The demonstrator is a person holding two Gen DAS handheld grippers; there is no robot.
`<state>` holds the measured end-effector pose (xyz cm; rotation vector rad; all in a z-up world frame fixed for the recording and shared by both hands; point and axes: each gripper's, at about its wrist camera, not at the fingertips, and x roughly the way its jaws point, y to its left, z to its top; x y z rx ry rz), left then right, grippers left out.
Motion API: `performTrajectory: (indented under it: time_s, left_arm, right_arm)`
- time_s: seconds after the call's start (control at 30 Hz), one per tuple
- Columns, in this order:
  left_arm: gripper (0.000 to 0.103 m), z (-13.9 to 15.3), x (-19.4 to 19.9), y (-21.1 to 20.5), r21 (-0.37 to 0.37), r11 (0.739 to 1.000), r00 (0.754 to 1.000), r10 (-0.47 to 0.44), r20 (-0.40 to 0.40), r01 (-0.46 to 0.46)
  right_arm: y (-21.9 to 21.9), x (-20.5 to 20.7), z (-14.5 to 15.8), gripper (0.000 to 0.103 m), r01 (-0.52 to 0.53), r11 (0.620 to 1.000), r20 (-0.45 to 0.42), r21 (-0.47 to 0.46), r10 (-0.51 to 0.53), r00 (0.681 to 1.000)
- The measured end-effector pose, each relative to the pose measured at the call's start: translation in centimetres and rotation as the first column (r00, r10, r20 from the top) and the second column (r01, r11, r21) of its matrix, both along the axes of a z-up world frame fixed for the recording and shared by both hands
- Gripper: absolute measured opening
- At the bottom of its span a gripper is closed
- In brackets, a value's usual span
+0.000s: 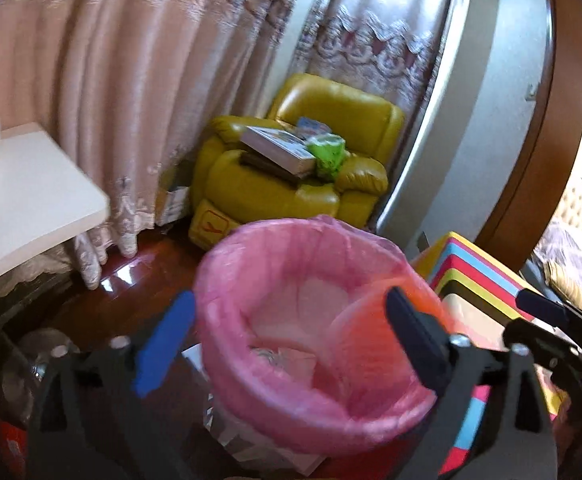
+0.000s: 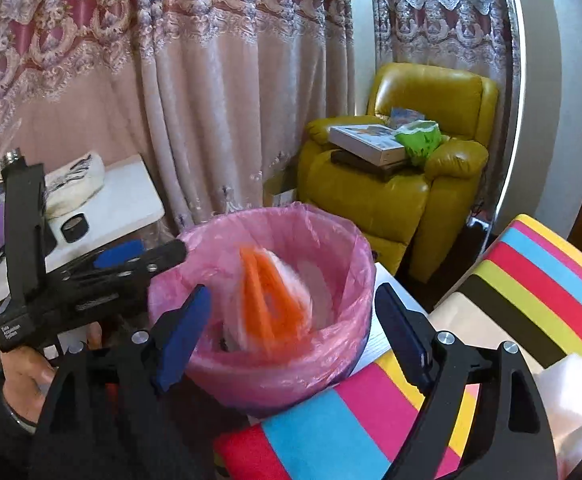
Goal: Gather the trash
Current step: 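Return to the table and grasp the pink foam net with the right tool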
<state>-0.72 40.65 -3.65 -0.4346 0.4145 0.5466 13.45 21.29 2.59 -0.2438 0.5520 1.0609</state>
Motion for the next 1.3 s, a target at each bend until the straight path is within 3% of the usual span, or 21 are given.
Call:
performTrajectory:
  time_s: [0.23, 0.33, 0.47, 0.6, 0.8, 0.87, 0.97, 1.13, 1.2, 1.3]
  left_arm:
    - [0.098, -1.0, -2.9, -4.7, 0.026, 1.000, 1.000, -0.001, -0.009, 0.001]
    - [0.098, -1.4, -1.6, -8.5, 0.036, 0.995, 0.995, -0.092, -0.038, 0.093]
    - [0.098, -1.6, 1.3, -14.0, 0.108, 0.969, 0.973, -0.213, -0.088, 0.222]
    - [0.098, -2.1, 4.7, -19.6, 0.109, 0.923, 0.927, -0.355, -0.124, 0.368]
    - [0.098, -2.2, 10.0, -29.1, 0.191, 0.795, 0.816, -0.543, -0.197, 0.575]
    - [0.098, -2.4, 11.6, -31.3, 0.194, 0.769, 0.791, -0.577, -0.203, 0.610]
    - [0.098, -2.7, 14.3, -33.5, 0.166, 0.748, 0.764, -0.611, -0.208, 0.643]
    - [0.098, -2.9, 18.6, -35.3, 0.116, 0.773, 0.779, -0.602, -0.175, 0.624]
    - [0.098, -3.3, 20.0, -36.1, 0.099, 0.767, 0.769, -0.612, -0.188, 0.634]
    - [0.098, -4.1, 21.4, -37.1, 0.100, 0.758, 0.758, -0.615, -0.218, 0.644]
  right_arm:
    - [-8.0, -1.3, -0.4, 0.080, 0.095, 0.995, 0.068, 0.001, -0.095, 0.993]
    - [-12.0, -1.5, -1.0, 0.081, 0.170, 0.985, 0.083, -0.006, -0.169, 0.982]
    - [-17.6, -1.6, -1.2, 0.083, 0.272, 0.962, 0.094, -0.002, -0.270, 0.958]
    - [-24.5, -2.2, -1.2, 0.084, 0.390, 0.921, 0.144, 0.019, -0.389, 0.910]
    - [-34.0, -1.5, -2.0, 0.084, 0.548, 0.834, 0.119, 0.064, -0.552, 0.825]
    - [-37.0, -1.0, -2.5, 0.085, 0.598, 0.798, 0.098, 0.069, -0.602, 0.792]
    - [-41.1, -0.3, -3.9, 0.085, 0.655, 0.754, 0.074, 0.048, -0.657, 0.750]
    - [-46.0, 1.9, -5.0, 0.085, 0.738, 0.672, 0.002, 0.062, -0.739, 0.673]
    - [-47.1, 3.3, -5.3, 0.085, 0.768, 0.639, -0.009, 0.045, -0.768, 0.640]
    - [-48.6, 6.0, -5.9, 0.085, 0.786, 0.618, -0.034, 0.011, -0.785, 0.618]
